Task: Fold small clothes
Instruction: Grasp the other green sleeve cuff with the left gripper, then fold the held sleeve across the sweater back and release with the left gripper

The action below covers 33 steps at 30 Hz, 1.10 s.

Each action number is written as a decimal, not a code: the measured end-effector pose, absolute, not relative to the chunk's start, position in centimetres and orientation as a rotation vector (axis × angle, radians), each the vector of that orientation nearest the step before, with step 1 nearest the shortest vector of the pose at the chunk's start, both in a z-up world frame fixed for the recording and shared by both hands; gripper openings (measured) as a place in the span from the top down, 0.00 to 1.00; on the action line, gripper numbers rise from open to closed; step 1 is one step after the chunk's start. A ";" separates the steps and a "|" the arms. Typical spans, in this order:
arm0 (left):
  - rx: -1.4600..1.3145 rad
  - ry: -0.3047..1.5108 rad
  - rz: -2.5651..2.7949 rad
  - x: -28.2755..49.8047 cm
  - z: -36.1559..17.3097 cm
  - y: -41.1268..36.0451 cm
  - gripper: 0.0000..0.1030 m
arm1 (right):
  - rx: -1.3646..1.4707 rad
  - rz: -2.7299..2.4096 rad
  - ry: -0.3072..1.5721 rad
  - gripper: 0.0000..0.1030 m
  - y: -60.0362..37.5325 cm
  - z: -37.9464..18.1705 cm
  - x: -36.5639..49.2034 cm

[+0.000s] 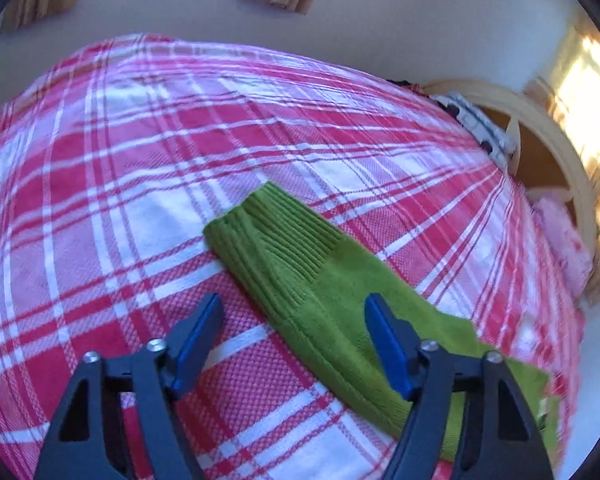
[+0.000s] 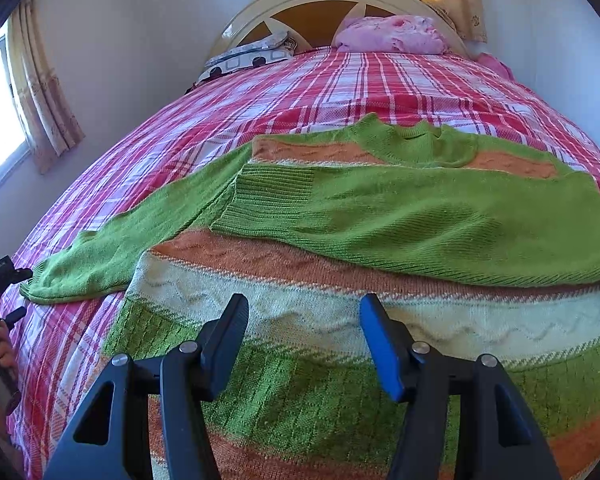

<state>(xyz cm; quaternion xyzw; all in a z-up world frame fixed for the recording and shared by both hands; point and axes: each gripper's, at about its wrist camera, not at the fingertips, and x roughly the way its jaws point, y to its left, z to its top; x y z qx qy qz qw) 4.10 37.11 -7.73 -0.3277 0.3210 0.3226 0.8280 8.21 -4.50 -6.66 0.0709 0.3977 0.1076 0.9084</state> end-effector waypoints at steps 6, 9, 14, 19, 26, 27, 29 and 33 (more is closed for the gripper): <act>-0.637 0.675 0.646 5.1 -8.2 37.9 0.87 | 0.146 0.223 0.821 0.43 -4.5 -6.7 8.2; -0.639 0.666 0.619 5.7 -7.7 38.1 0.91 | 0.162 0.230 0.820 0.43 -4.6 -6.7 8.2; -0.529 0.576 0.531 6.8 -3.2 34.2 0.91 | 0.200 0.246 0.811 0.43 -5.2 -6.8 8.1; -0.349 0.492 0.318 8.6 2.1 25.1 0.91 | 0.224 0.257 0.807 0.43 -5.6 -6.8 8.1; -0.160 0.507 -0.039 10.0 3.0 9.7 0.91 | 0.287 0.272 0.798 0.43 -6.6 -7.0 8.1; -0.147 0.522 -0.052 10.2 2.5 8.5 0.91 | 0.296 0.274 0.798 0.43 -6.8 -7.0 8.1; -0.142 0.575 -0.057 10.9 0.8 7.0 0.91 | 0.309 0.278 0.796 0.43 -7.0 -7.0 8.1; -0.164 0.665 -0.049 11.9 -1.7 6.8 0.91 | 0.325 0.283 0.795 0.43 -7.3 -7.1 8.1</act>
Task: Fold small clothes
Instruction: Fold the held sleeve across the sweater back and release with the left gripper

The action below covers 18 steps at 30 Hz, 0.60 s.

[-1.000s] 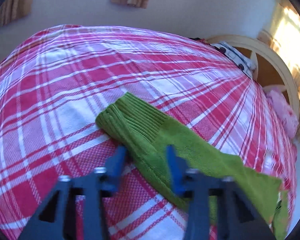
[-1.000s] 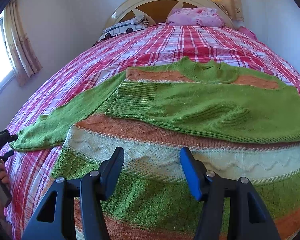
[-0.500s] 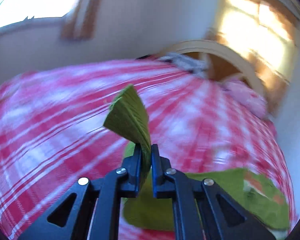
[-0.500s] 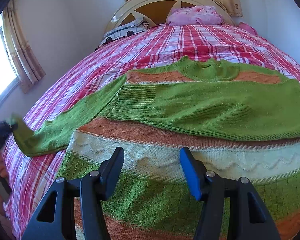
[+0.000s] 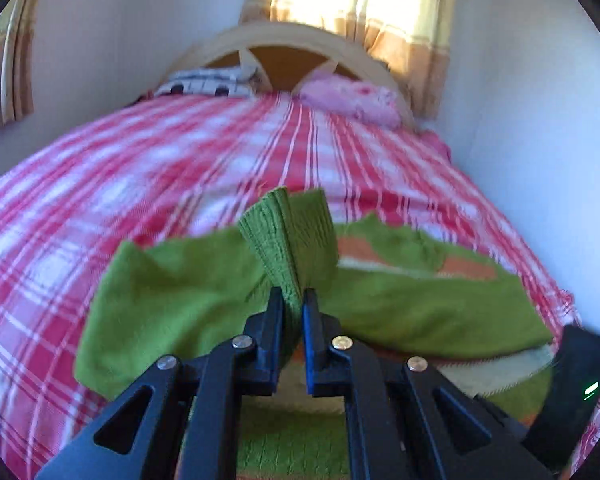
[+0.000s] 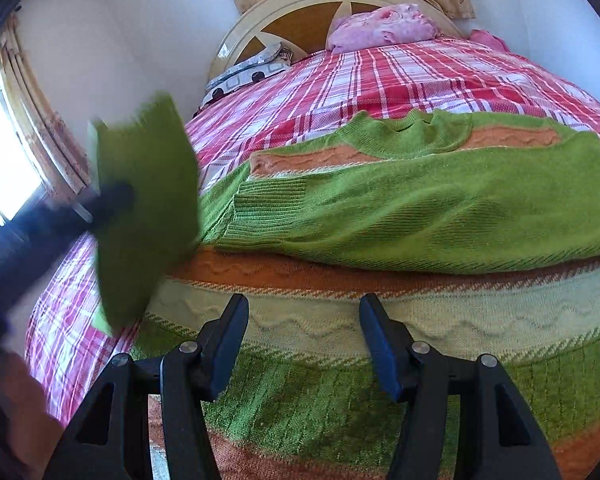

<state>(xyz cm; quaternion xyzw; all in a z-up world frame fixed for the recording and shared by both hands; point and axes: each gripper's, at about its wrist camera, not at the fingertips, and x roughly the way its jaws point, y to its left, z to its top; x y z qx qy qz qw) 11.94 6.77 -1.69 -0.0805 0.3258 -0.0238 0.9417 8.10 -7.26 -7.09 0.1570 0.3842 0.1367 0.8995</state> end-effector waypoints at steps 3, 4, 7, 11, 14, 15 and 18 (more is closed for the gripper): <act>-0.147 0.709 -0.059 11.1 -2.5 6.6 0.84 | 0.327 0.284 0.796 0.43 -7.3 -7.1 8.2; -0.144 0.724 -0.064 11.0 -2.7 6.6 0.80 | 0.329 0.284 0.796 0.43 -7.3 -7.1 8.2; -0.177 0.743 -0.069 8.8 -2.5 7.6 0.37 | 0.334 0.286 0.796 0.43 -7.3 -7.2 8.1; -0.231 0.702 -0.007 5.3 -2.8 9.2 0.12 | 0.359 0.297 0.793 0.43 -7.6 -7.2 8.1; -0.253 0.702 0.055 3.3 -4.1 10.1 0.12 | 0.423 0.320 0.788 0.43 -8.4 -7.5 8.1; -0.256 0.704 0.064 3.1 -4.7 10.2 0.12 | 0.465 0.331 0.782 0.43 -9.0 -7.6 8.0; -0.295 0.786 0.080 3.2 -6.8 10.5 0.13 | 0.576 0.328 0.776 0.43 -10.4 -7.5 7.5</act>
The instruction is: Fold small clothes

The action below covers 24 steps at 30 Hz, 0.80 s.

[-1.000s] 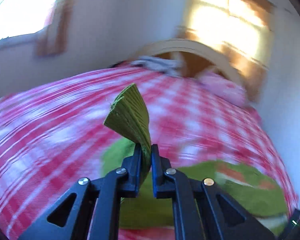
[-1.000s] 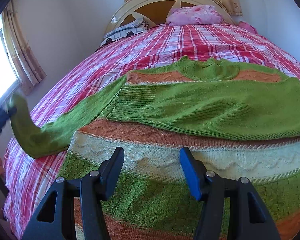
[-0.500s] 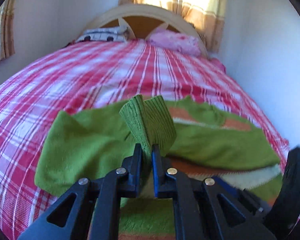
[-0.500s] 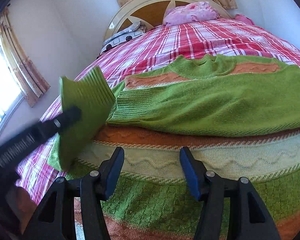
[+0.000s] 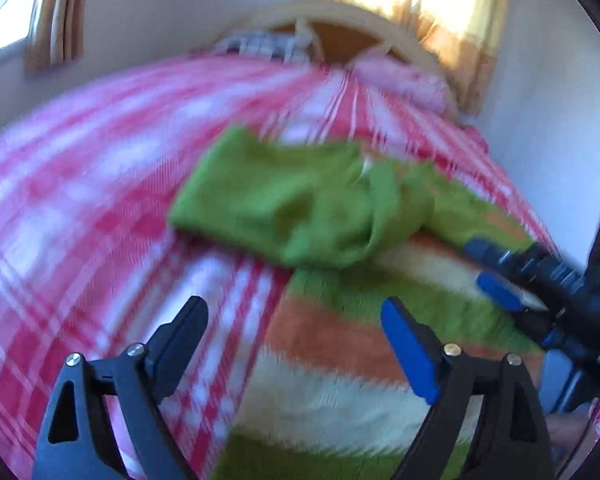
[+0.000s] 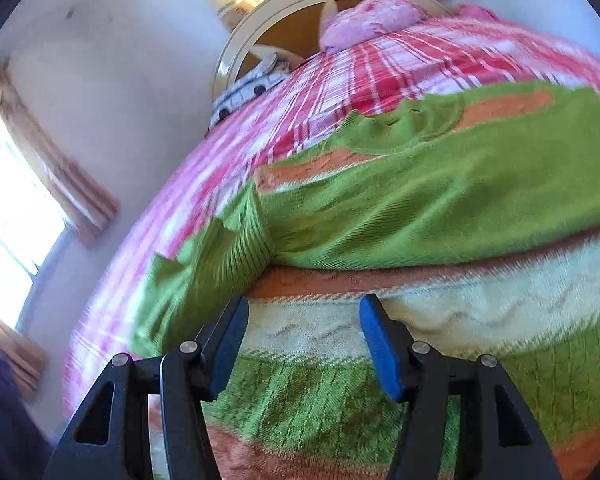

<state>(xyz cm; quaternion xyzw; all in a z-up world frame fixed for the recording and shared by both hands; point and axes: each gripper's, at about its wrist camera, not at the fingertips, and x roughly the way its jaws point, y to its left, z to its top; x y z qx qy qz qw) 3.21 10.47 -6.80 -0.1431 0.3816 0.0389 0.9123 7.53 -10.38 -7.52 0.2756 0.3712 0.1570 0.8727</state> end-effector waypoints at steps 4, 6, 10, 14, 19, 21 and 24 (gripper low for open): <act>-0.381 0.780 0.090 3.5 -7.1 11.6 0.12 | 0.469 0.325 0.790 0.43 -8.4 -4.8 7.5; -0.385 0.767 0.086 3.3 -7.1 11.5 0.12 | 0.408 0.352 0.794 0.35 -6.4 -3.0 8.3; -0.381 0.766 0.087 3.0 -7.2 11.3 0.12 | 0.311 0.389 0.832 0.28 -2.6 -1.2 11.0; -0.384 0.764 0.086 3.1 -7.2 11.3 0.11 | 0.152 0.373 0.996 0.28 2.1 -2.6 14.6; -0.401 0.757 0.075 2.1 -7.3 11.8 0.11 | 0.004 0.284 1.031 0.83 3.5 -4.1 14.8; -0.400 0.759 0.072 2.1 -7.2 11.8 0.10 | 0.051 0.320 1.033 0.94 2.6 -3.7 14.6; -0.391 0.762 0.075 2.1 -7.2 11.7 0.10 | 0.124 0.341 0.970 0.94 0.6 -1.8 14.3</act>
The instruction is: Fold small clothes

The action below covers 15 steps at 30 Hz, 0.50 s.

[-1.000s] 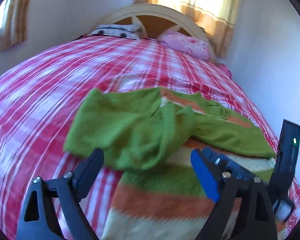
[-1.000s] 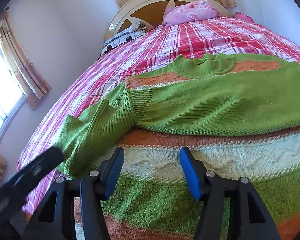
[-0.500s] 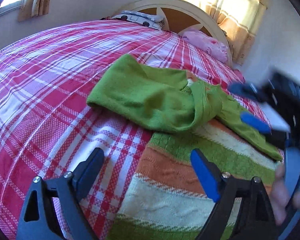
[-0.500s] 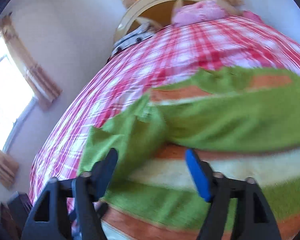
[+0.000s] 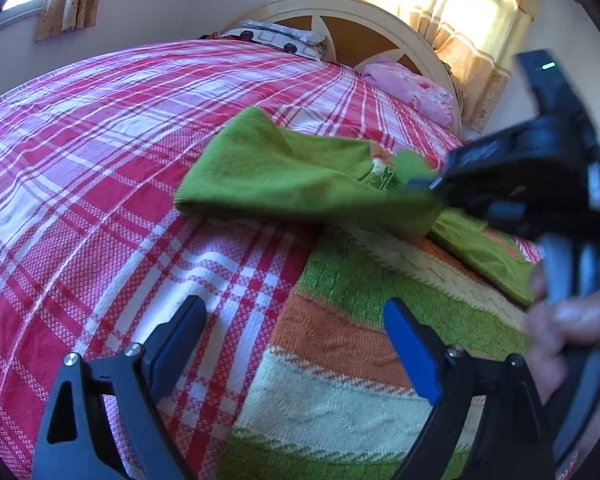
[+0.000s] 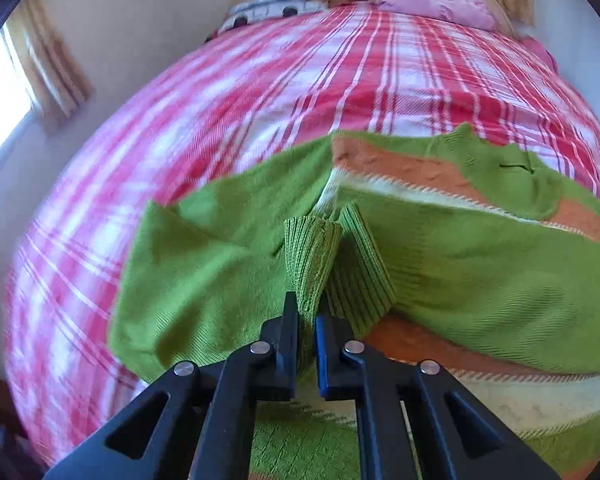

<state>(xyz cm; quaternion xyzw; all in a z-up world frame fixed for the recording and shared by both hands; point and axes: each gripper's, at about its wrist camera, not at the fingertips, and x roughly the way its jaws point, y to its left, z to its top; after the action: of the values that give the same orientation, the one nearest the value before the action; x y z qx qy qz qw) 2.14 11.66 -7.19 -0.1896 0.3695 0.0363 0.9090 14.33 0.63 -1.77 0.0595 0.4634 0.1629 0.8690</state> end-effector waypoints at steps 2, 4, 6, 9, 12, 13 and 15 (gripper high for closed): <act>-0.396 0.760 0.072 2.2 -7.2 11.7 0.10 | 0.157 0.374 0.875 0.94 -0.7 0.8 14.3; -0.394 0.762 0.073 2.2 -7.2 11.5 0.10 | 0.169 0.376 0.784 0.94 -2.5 3.4 14.0; -0.389 0.764 0.076 2.3 -7.2 11.6 0.10 | 0.162 0.380 0.693 0.94 -4.8 5.8 13.6; -0.389 0.764 0.075 2.4 -7.2 11.6 0.10 | 0.103 0.336 0.588 0.94 -8.9 7.6 12.7; -0.387 0.765 0.077 2.5 -7.2 11.6 0.10 | 0.065 0.261 0.544 0.94 -12.9 7.1 11.6; -0.385 0.766 0.078 2.5 -7.2 11.5 0.10 | 0.072 0.233 0.548 0.94 -14.6 6.2 11.3; -0.378 0.770 0.082 2.7 -7.2 11.4 0.10 | 0.097 0.192 0.590 0.94 -17.1 3.6 10.8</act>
<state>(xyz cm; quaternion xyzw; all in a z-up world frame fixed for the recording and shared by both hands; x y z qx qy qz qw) 2.69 11.41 -7.24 -0.1832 0.3731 0.0395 0.9087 10.76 -17.14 3.63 0.0477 0.2903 0.0945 0.9511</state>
